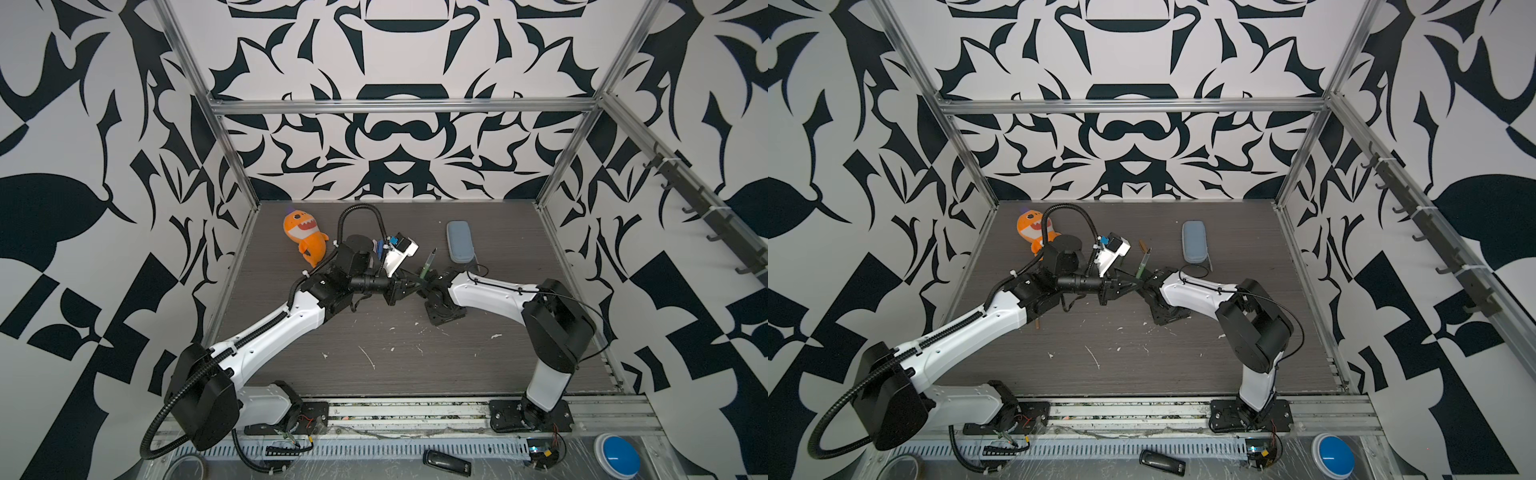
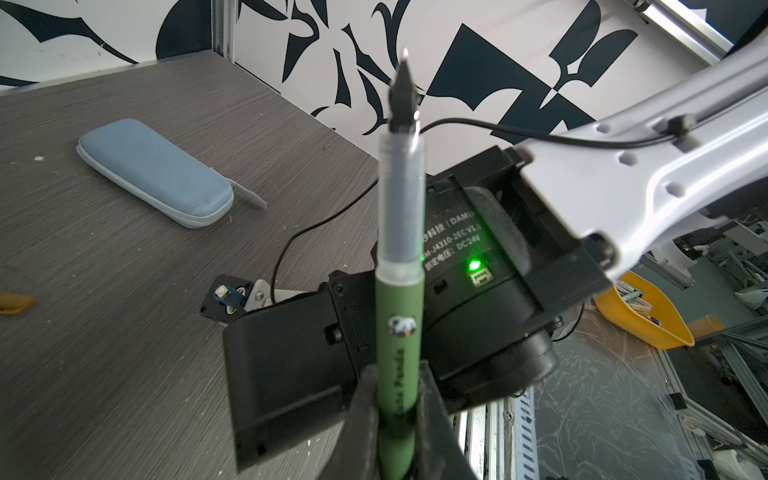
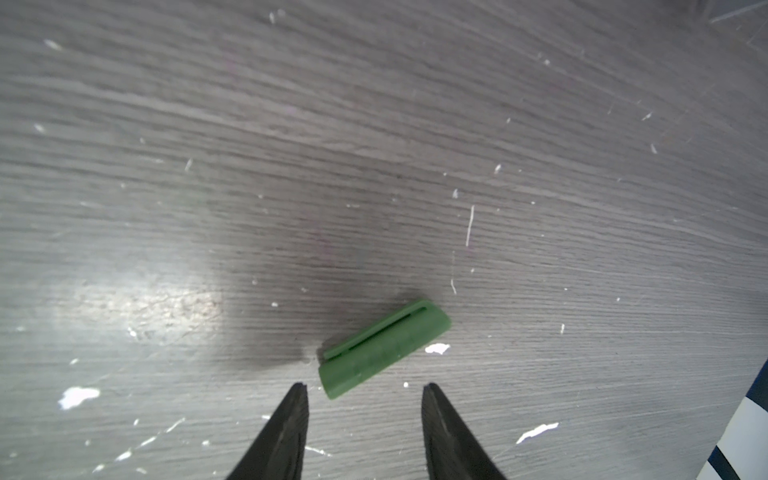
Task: Insert the pens into the pen caps
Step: 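Align the right gripper around the green cap and close on it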
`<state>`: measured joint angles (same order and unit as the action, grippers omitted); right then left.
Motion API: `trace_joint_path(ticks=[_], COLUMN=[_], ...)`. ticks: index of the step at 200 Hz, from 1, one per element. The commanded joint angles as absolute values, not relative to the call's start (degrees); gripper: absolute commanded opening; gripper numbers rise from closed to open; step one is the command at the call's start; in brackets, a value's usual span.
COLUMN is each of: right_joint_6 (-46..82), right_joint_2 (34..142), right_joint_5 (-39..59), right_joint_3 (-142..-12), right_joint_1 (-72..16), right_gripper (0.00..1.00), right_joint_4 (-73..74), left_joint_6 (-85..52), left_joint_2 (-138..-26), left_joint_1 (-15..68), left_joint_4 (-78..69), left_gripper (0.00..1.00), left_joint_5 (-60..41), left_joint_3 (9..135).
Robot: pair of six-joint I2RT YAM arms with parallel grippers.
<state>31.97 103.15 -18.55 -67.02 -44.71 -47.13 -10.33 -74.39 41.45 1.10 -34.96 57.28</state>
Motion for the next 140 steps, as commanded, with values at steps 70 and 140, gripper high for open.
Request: trace_joint_path(ticks=[70, 140], right_joint_6=[34.4, 33.9], right_joint_2=[102.7, 97.8], right_joint_5=[-21.1, -19.1], right_joint_3=[-65.5, -60.4], right_joint_1=[-44.0, -42.3], right_gripper=[0.46, 0.43], right_joint_4=[-46.0, -44.8], left_joint_6=[-10.3, -10.5], left_joint_2=[-73.5, -73.7], left_joint_1=[41.7, 41.7], left_joint_4=[0.6, 0.6], left_gripper=[0.02, 0.02], left_joint_5=[-35.7, -35.8], left_joint_3=[58.2, 58.3])
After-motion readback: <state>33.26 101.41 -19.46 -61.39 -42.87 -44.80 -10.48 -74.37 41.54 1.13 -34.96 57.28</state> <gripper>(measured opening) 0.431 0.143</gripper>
